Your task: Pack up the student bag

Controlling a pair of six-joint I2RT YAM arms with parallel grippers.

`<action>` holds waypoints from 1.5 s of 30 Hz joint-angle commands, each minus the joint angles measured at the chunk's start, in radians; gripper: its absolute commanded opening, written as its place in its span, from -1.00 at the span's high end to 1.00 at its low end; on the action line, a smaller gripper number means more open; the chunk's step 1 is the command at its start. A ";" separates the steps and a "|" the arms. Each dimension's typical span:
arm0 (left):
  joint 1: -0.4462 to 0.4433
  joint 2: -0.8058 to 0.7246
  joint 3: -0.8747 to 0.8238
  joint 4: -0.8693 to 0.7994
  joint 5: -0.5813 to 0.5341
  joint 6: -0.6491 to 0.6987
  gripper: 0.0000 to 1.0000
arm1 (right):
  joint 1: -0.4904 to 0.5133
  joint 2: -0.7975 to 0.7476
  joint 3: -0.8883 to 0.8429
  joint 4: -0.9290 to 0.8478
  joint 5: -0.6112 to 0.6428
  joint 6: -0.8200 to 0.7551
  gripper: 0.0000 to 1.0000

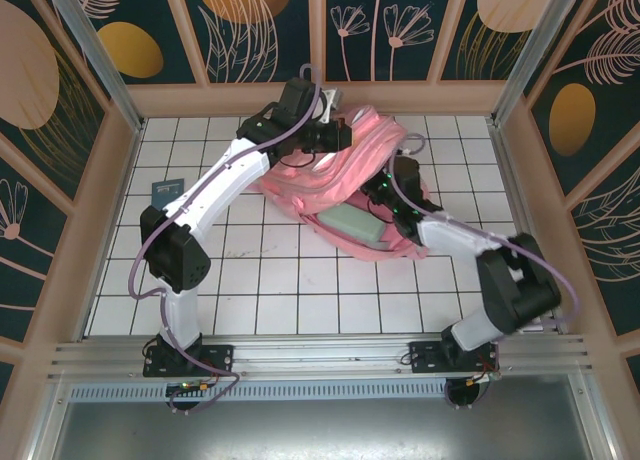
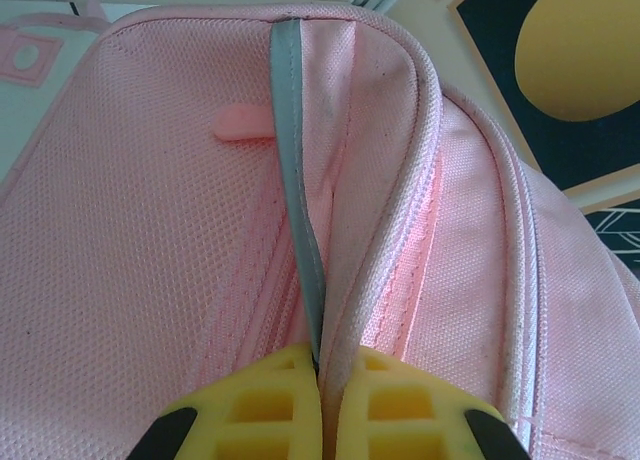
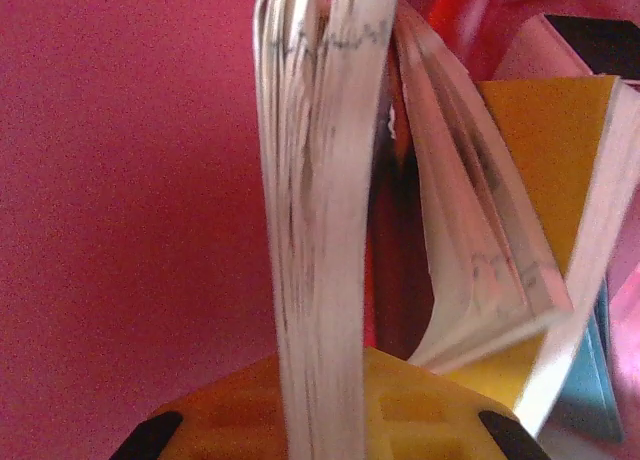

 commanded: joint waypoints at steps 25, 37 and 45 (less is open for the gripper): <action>0.107 -0.153 -0.270 0.253 0.058 -0.044 -0.04 | -0.070 -0.617 -0.091 -0.662 0.712 -0.244 -0.40; 0.375 -0.436 -0.522 0.081 -0.430 0.046 -0.48 | 0.025 -0.494 -0.019 -0.496 0.387 -0.488 -0.44; 0.756 -0.394 -0.834 0.249 -0.453 -0.026 -0.68 | 0.142 -0.299 0.038 -0.429 0.231 -0.551 -0.46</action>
